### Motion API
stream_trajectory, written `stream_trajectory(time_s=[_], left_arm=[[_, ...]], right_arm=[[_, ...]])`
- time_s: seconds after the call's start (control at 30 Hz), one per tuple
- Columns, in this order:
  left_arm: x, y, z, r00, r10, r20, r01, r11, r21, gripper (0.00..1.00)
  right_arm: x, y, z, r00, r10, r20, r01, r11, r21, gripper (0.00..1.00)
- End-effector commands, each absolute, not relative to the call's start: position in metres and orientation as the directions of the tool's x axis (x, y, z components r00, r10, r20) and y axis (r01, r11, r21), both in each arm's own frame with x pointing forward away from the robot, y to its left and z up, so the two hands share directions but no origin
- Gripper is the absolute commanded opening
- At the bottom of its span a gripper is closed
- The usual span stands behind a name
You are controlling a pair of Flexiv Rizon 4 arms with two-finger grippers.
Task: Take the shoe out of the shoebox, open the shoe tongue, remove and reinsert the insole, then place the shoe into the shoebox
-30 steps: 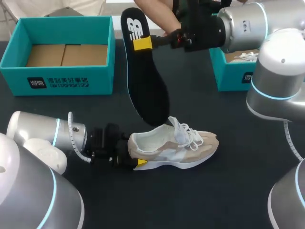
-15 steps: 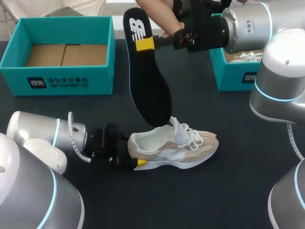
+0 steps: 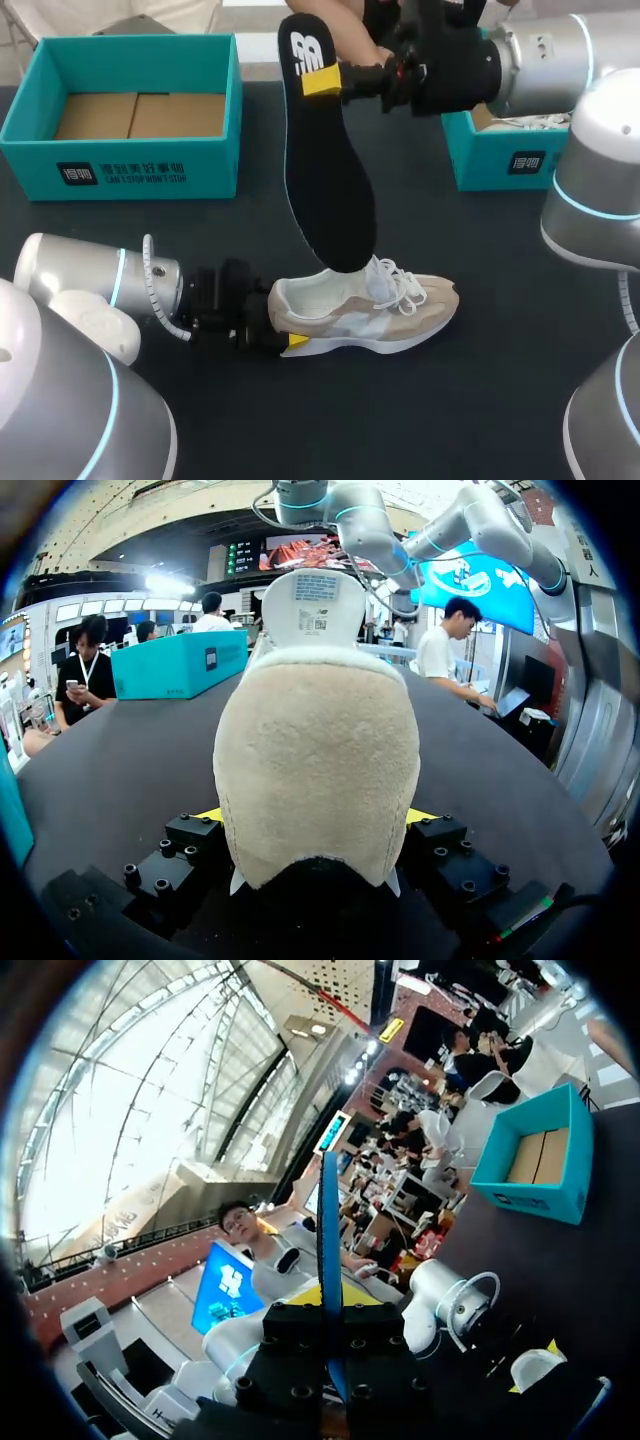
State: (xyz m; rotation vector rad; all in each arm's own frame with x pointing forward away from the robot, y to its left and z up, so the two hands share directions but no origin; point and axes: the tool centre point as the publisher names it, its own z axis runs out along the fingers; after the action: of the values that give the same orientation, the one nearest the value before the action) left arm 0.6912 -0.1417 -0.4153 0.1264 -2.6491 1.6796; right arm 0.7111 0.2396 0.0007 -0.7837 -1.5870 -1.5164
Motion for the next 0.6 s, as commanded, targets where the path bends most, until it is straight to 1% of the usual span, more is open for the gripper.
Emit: stream_trajectory(time_s=[0.03,0.27,0.33,0.4,0.6], left_arm=[[0.689,-0.140,-0.421,-0.997,-0.068,0.045,-0.070,0.426,-0.902,0.00],[0.689,-0.140,-0.421,-0.997,-0.068,0.045,-0.070,0.426,-0.902,0.00],[0.689,-0.140,-0.421,-0.997,-0.068,0.045,-0.070,0.426,-0.902,0.00],[0.689,-0.140,-0.421,-0.997,-0.068,0.045,-0.070,0.426,-0.902,0.00],[0.689,-0.140,-0.421,-0.997,-0.068,0.045,-0.070,0.426,-0.902,0.00]], right_arm=[[0.701,0.226,0.009,-0.502,-0.072,0.862,0.857,0.090,0.507,0.00],[0.681,0.216,0.019,-0.509,-0.048,0.859,0.855,0.083,0.512,0.00],[0.674,0.217,0.022,-0.556,-0.027,0.831,0.826,0.096,0.555,0.00],[0.668,0.219,0.023,-0.578,-0.036,0.815,0.811,0.089,0.579,0.00],[0.656,0.218,0.021,-0.566,-0.026,0.824,0.821,0.078,0.566,0.00]])
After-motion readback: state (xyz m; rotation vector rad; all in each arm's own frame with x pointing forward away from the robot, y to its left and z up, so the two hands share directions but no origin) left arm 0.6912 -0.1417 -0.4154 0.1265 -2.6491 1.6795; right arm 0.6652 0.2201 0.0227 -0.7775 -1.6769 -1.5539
